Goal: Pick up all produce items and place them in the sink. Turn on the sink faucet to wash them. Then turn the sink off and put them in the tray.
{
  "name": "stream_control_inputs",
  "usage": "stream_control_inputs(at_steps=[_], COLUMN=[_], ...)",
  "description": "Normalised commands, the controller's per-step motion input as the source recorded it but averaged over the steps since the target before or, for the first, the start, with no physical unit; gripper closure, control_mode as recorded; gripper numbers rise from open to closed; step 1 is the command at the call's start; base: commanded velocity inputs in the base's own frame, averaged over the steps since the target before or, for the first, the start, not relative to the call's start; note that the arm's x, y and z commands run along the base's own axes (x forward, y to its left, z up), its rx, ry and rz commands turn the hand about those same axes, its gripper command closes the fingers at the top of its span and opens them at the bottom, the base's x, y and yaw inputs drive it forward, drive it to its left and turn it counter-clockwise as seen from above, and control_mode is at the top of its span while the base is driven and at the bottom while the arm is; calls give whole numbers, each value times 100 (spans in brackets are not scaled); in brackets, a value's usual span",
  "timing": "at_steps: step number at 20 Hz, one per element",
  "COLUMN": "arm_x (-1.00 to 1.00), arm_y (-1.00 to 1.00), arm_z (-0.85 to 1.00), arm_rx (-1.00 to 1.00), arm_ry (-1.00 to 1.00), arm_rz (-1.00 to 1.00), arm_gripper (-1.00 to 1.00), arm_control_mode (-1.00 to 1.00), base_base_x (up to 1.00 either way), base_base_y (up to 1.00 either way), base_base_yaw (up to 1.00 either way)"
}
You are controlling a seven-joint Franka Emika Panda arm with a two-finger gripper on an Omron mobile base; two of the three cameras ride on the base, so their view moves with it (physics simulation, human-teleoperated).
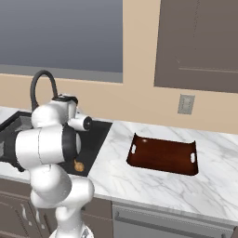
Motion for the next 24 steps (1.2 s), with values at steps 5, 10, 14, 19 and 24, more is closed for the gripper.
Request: stream_control_inputs(at_steps=[5, 10, 14, 19, 24], arm_x=[51, 49, 39, 29, 27], arm_y=[11, 18, 20, 21, 18], arm_z=[9, 2, 0, 0, 0], arm_rx=[0, 0, 0, 0, 0], arm_ry=[-1, 0, 0, -1, -2], arm_rz=[14, 14, 13, 10, 4], arm_gripper=[-100, -100, -100, -100, -100], arm_control_mode=[-100, -100, -100, -100, -100], base_base_x=[0, 0, 0, 0, 0], base_base_y=[0, 0, 0, 0, 0], base_base_yaw=[0, 0, 0, 0, 0])
